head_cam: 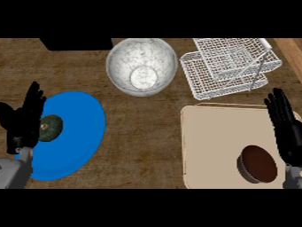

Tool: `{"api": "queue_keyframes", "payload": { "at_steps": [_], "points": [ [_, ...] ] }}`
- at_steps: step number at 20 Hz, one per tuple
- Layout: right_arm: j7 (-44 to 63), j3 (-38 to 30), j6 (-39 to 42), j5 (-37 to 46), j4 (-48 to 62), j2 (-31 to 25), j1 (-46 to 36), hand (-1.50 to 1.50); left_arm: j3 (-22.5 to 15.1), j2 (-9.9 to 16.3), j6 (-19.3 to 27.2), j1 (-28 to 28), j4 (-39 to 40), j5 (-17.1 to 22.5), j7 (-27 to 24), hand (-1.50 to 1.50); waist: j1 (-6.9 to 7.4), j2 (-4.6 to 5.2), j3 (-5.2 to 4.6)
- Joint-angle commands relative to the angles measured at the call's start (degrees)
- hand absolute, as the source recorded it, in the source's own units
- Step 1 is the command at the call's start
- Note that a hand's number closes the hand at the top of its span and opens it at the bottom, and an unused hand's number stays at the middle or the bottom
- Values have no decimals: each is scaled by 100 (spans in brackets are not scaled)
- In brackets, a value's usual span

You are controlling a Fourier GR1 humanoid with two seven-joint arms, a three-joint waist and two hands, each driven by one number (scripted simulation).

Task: Pick the cupcake from the tray and place it in the tiered basket

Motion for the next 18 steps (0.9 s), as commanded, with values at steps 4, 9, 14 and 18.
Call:
{"api": "queue_keyframes", "payload": {
  "at_steps": [4, 9, 14, 18],
  "points": [
    [8, -383, -1642, 692, -1692, 163, 938, 150, -335, -130, -739, -29, -287, 189, 41, 0, -281, 65, 71],
    [-27, -1902, -3705, 863, -1412, 792, 1629, -150, -434, -241, -933, 129, -500, 414, 177, 0, -895, 22, 76],
    [-488, -630, -4303, 2161, -2970, 1712, 3220, -150, -812, -409, -1300, 96, -749, 420, 251, 0, -121, 140, 79],
    [362, 227, -4514, 3473, -3415, 1674, 4187, -150, -944, -479, -1326, -162, -674, 301, 335, 0, -4, 229, 55]
  ]
}}
